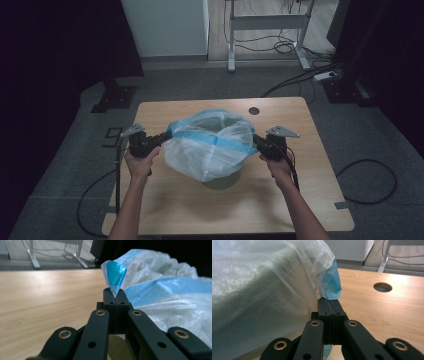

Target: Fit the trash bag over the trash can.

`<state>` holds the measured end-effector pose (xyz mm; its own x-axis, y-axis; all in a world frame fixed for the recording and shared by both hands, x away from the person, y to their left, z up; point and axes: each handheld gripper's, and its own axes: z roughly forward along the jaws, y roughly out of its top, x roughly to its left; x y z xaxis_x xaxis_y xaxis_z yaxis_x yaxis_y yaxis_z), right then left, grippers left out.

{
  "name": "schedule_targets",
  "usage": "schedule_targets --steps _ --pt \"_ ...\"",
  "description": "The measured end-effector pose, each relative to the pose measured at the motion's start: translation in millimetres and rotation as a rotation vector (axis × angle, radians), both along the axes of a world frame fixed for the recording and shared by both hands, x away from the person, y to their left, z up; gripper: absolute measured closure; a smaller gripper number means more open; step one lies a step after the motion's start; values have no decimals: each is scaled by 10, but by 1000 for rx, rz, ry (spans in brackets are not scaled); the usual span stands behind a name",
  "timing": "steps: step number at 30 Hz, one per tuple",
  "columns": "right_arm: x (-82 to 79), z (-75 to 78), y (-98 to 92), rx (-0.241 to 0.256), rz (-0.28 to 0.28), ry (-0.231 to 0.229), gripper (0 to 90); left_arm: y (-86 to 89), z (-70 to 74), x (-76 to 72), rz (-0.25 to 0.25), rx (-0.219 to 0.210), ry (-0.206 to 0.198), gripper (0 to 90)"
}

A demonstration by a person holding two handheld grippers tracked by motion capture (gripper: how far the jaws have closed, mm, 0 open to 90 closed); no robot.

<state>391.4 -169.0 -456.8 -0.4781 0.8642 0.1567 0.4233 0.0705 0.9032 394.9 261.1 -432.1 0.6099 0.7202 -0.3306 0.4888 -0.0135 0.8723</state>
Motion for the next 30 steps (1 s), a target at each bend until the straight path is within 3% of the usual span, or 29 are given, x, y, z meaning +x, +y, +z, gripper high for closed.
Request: schedule_targets --steps 9,22,27,28,29,30 --pt "-33 -135 15 -36 24 51 890 -32 -130 -29 -23 -1 47 898" --pt "-31 -201 34 -25 57 108 892 -59 -193 -32 -59 -22 99 897" --pt "-41 -204 37 -27 59 103 889 -69 -197 -37 -67 -8 89 885" --pt "-57 -198 13 -22 46 92 811 -64 -197 -53 -64 3 72 868" --pt "-57 -198 13 -22 46 92 811 -64 -197 -53 -64 3 72 830" --pt "-87 -177 -30 -5 7 62 703 -58 -195 -64 -60 9 58 772"
